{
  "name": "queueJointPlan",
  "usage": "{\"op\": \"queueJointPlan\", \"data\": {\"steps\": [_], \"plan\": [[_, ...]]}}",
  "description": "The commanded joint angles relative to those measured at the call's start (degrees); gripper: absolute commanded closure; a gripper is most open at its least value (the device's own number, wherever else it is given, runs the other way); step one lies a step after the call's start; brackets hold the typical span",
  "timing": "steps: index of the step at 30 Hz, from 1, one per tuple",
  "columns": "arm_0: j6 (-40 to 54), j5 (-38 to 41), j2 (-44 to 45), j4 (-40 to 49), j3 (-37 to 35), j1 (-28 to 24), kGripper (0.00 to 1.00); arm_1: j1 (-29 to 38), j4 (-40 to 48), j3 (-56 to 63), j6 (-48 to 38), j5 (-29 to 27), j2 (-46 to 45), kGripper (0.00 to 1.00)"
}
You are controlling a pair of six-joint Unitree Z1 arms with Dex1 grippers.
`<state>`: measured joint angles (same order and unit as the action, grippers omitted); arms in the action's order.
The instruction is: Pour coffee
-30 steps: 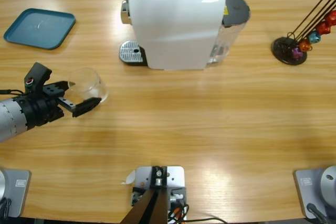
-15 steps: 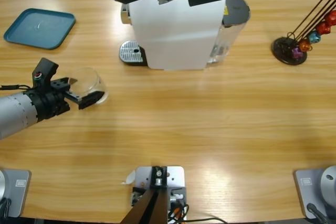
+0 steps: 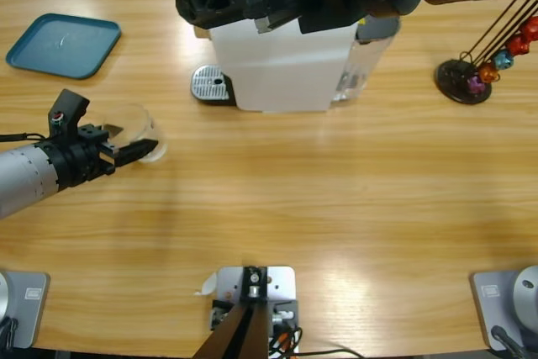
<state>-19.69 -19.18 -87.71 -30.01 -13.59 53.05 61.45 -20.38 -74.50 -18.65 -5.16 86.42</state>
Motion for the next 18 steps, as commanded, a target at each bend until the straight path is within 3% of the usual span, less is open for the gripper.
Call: {"op": "queueJointPlan", "data": {"steps": [1, 9, 11, 18], "plan": [[4.47, 1.48, 5.29, 2.38, 0.83, -0.40, 1.000, 0.68, 1.68, 3.01, -1.04, 1.11, 1.11, 0.101], [7.84, 5.84, 9.54, 4.87, -0.70, -1.03, 1.000, 0.72, -0.38, 1.52, 0.46, 0.30, -0.26, 0.081], [9.71, 8.42, 10.90, 5.72, -2.06, -3.26, 1.000, 0.72, -3.47, -0.45, 1.72, 0.18, -1.45, 0.001], [17.60, 18.88, 6.73, 6.02, -8.35, -11.84, 1.000, 0.68, -9.96, -0.93, 4.85, 1.03, -6.62, 0.000]]}}
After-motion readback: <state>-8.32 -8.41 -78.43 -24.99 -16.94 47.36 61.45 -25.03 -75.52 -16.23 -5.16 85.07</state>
